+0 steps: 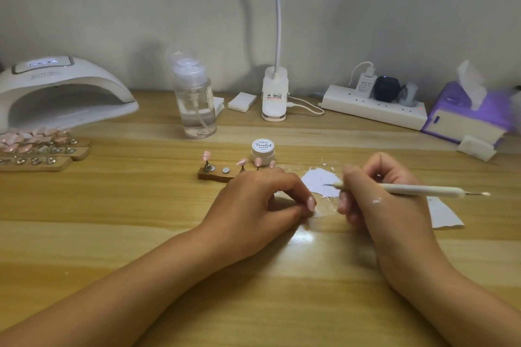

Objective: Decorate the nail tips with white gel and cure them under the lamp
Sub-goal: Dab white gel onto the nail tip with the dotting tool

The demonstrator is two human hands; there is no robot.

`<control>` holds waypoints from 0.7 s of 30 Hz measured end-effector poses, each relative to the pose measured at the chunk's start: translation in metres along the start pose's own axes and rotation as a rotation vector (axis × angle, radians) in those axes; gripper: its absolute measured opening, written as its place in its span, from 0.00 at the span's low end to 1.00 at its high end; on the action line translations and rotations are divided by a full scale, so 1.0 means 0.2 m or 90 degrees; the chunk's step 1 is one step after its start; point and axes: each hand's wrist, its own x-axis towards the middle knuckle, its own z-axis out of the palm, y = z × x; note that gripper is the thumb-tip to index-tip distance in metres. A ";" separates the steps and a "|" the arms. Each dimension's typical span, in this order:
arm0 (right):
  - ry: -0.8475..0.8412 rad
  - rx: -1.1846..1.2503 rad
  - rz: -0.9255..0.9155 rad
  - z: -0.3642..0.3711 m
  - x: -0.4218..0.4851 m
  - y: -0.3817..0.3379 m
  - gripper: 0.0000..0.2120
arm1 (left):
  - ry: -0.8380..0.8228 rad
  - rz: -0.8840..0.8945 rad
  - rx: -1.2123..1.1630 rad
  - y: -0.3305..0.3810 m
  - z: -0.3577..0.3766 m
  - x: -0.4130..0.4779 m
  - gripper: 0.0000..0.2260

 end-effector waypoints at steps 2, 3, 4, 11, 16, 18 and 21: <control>0.032 -0.019 -0.058 -0.02 0.02 0.00 0.16 | -0.004 0.001 -0.002 0.00 0.00 0.00 0.04; 0.034 -0.033 -0.079 -0.03 0.04 0.00 0.15 | -0.006 0.000 -0.002 0.00 0.00 0.00 0.04; 0.029 -0.054 -0.090 -0.05 0.05 -0.01 0.14 | -0.007 -0.001 -0.002 0.00 0.00 0.00 0.04; 0.004 -0.271 -0.037 -0.10 0.13 0.06 0.10 | -0.005 0.010 -0.009 0.00 0.00 0.00 0.04; -0.044 -0.297 0.006 -0.11 0.12 0.07 0.11 | -0.001 0.007 -0.001 0.01 0.00 0.00 0.04; -0.051 -0.311 0.015 -0.11 0.12 0.06 0.10 | 0.000 0.008 0.002 0.01 0.00 0.00 0.04; -0.039 -0.303 0.015 -0.11 0.12 0.06 0.10 | -0.001 0.013 0.000 0.01 0.00 0.00 0.04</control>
